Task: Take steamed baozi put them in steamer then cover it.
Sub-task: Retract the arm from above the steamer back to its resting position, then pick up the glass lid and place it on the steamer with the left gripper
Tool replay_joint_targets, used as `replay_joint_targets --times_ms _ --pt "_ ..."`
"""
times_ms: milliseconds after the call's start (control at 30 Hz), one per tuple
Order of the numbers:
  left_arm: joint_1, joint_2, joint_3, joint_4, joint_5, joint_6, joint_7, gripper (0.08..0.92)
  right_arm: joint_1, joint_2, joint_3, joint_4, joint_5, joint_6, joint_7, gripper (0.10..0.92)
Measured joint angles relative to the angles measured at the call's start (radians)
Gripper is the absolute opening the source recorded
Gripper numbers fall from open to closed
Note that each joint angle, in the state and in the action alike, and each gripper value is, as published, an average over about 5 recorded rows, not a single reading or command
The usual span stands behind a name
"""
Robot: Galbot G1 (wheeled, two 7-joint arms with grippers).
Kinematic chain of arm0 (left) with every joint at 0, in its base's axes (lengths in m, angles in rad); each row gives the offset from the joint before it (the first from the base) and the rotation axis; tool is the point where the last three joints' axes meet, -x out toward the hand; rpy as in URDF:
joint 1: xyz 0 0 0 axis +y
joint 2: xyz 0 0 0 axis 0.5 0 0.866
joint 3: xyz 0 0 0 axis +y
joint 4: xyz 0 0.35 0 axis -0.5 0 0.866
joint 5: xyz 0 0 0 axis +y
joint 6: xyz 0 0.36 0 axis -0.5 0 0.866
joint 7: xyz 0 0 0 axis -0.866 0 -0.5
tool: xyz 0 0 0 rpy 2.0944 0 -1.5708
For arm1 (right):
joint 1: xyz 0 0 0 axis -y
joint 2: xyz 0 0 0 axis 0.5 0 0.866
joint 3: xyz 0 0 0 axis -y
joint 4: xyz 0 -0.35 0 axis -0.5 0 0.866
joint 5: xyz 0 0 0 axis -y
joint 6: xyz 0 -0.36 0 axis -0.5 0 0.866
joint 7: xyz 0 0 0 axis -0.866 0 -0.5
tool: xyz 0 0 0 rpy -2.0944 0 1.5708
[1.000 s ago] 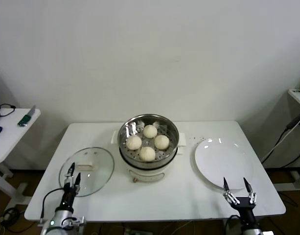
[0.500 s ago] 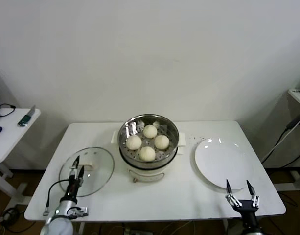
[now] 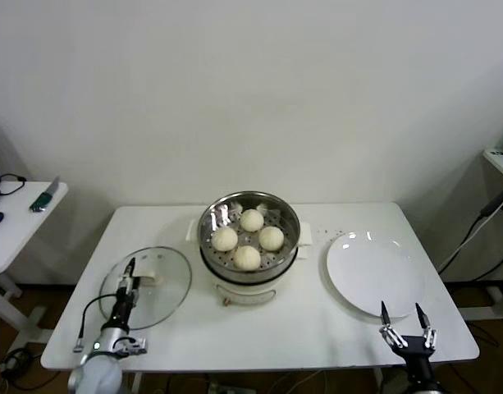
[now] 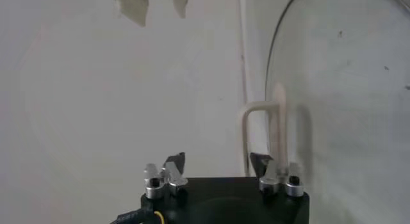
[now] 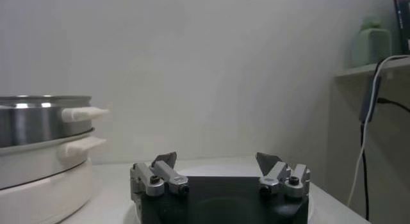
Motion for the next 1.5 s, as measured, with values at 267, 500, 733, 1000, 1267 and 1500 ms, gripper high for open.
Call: replay_joint_targets --times_ms 267,500,733,1000,1267,1500 --pt "-0.019 0.000 0.001 0.045 0.006 -0.006 -0.002 0.405 0.004 0.004 0.001 0.001 0.000 -0.002 0.000 0.823" --pt "-0.014 0.005 -0.003 0.050 0.004 -0.007 -0.001 0.206 0.005 0.005 0.005 0.007 -0.005 -0.002 0.002 0.823" --pt "0.005 0.029 -0.003 -0.005 -0.021 0.010 0.017 0.142 0.003 0.010 0.006 0.011 -0.015 0.000 0.005 0.823" --pt "0.041 0.091 -0.001 -0.162 -0.132 0.077 0.087 0.142 -0.003 0.012 0.002 0.018 -0.033 -0.002 0.011 0.823" --pt "0.085 0.202 -0.011 -0.373 -0.310 0.226 0.217 0.142 -0.005 0.012 0.001 0.019 -0.062 -0.015 0.029 0.823" --pt "0.081 0.283 0.018 -0.546 -0.380 0.378 0.322 0.142 -0.006 0.011 0.002 0.019 -0.076 -0.017 0.044 0.823"
